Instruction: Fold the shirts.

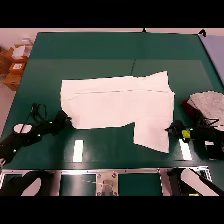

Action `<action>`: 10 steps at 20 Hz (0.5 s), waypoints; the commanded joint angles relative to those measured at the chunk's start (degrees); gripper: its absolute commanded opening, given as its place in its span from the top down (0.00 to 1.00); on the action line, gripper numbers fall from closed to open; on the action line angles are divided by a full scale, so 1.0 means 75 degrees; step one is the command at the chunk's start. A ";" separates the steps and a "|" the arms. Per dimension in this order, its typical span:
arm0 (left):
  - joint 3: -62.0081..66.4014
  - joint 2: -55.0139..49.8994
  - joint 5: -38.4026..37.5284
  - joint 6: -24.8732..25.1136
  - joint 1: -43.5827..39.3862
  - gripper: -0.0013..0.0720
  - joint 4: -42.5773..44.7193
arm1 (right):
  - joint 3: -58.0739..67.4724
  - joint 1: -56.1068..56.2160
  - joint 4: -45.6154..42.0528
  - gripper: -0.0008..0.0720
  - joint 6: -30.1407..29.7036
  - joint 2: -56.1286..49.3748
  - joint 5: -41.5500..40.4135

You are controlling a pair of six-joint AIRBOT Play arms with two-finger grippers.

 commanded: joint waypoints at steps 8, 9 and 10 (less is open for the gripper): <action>0.0731 0.2183 -0.3351 -0.2486 0.0930 0.95 0.4459 | 0.0425 -0.0128 -0.2430 0.97 0.2302 0.1961 0.0772; 0.0731 0.2541 -0.3713 -0.2742 0.0930 0.95 0.4829 | 0.0428 -0.0114 -0.2422 0.97 0.2308 0.2124 0.0831; 0.0731 0.2865 -0.3960 -0.2940 0.0930 0.95 0.5080 | 0.0455 -0.0067 -0.2419 0.97 0.2331 0.2285 0.0866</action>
